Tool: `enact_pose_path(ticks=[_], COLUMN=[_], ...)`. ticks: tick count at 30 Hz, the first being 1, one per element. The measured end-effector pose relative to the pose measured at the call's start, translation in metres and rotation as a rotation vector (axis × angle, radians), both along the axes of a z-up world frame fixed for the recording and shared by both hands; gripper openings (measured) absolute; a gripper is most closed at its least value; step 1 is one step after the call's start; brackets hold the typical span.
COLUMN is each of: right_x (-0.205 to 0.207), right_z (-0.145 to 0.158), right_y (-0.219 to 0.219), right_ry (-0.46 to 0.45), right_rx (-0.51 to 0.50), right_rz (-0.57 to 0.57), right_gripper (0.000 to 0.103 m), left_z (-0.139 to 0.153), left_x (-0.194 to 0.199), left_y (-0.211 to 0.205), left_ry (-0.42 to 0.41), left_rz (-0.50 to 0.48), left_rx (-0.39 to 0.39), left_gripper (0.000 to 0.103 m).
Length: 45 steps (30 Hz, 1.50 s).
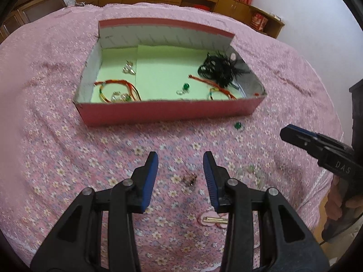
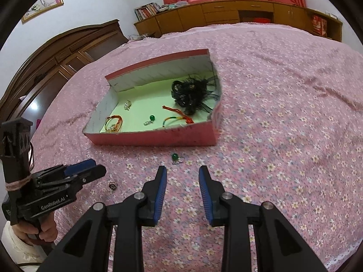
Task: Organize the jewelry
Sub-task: 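Move the left gripper to a small dark earring while the right gripper approaches another green earring, then close the left gripper on the dark earring while the right gripper closes on the green earring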
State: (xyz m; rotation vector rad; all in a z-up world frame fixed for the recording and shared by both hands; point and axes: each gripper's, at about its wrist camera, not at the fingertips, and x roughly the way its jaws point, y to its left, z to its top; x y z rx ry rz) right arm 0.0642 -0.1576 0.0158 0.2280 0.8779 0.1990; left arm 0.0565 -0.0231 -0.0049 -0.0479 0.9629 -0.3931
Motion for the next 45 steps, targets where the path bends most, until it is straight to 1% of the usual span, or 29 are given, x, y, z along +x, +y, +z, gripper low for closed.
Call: enact_pose_path(ticks=[5, 10, 12, 14, 18, 19, 20, 22, 25, 29, 40, 45], right_x=[-0.004, -0.006, -0.006, -0.006, -0.006, -0.006, -0.006, -0.005, -0.004, -0.002, 0.01, 0.021], right_z=[-0.005, -0.011, -0.012, -0.012, -0.014, -0.015, -0.016, -0.018, -0.019, -0.022, -0.026, -0.03], right_y=[-0.004, -0.006, -0.005, -0.006, -0.006, -0.007, -0.007, -0.007, -0.006, -0.004, 0.009, 0.013], right_ry=[0.005, 0.017, 0.018, 0.017, 0.019, 0.021, 0.022, 0.027, 0.032, 0.039, 0.042, 0.044], right_rx=[0.008, 0.02, 0.019, 0.023, 0.031, 0.032, 0.033, 0.037, 0.036, 0.035, 0.027, 0.037], right_rz=[-0.01, -0.013, -0.011, -0.012, -0.012, -0.013, -0.013, -0.013, -0.011, -0.008, 0.013, -0.003], right_gripper=[0.036, 0.036, 0.036, 0.036, 0.036, 0.036, 0.036, 0.036, 0.036, 0.036, 0.036, 0.036], left_z=[-0.006, -0.011, -0.012, -0.013, -0.017, -0.019, -0.02, -0.021, -0.015, -0.008, 0.01, 0.01], left_x=[-0.005, -0.008, -0.009, -0.009, -0.009, -0.009, -0.008, -0.008, -0.01, -0.01, -0.003, 0.002], left_y=[-0.007, -0.014, -0.015, -0.018, -0.021, -0.022, -0.023, -0.024, -0.024, -0.018, 0.012, 0.023], left_ry=[0.019, 0.033, 0.034, 0.036, 0.037, 0.038, 0.042, 0.045, 0.028, 0.011, -0.039, -0.04], left_rz=[-0.021, -0.043, -0.052, -0.061, -0.067, -0.069, -0.071, -0.082, -0.089, -0.08, 0.009, 0.045], left_rx=[0.011, 0.018, 0.022, 0.025, 0.041, 0.046, 0.049, 0.05, 0.045, 0.039, 0.034, 0.023], left_gripper=[0.032, 0.031, 0.026, 0.017, 0.015, 0.013, 0.007, 0.007, 0.007, 0.007, 0.007, 0.007])
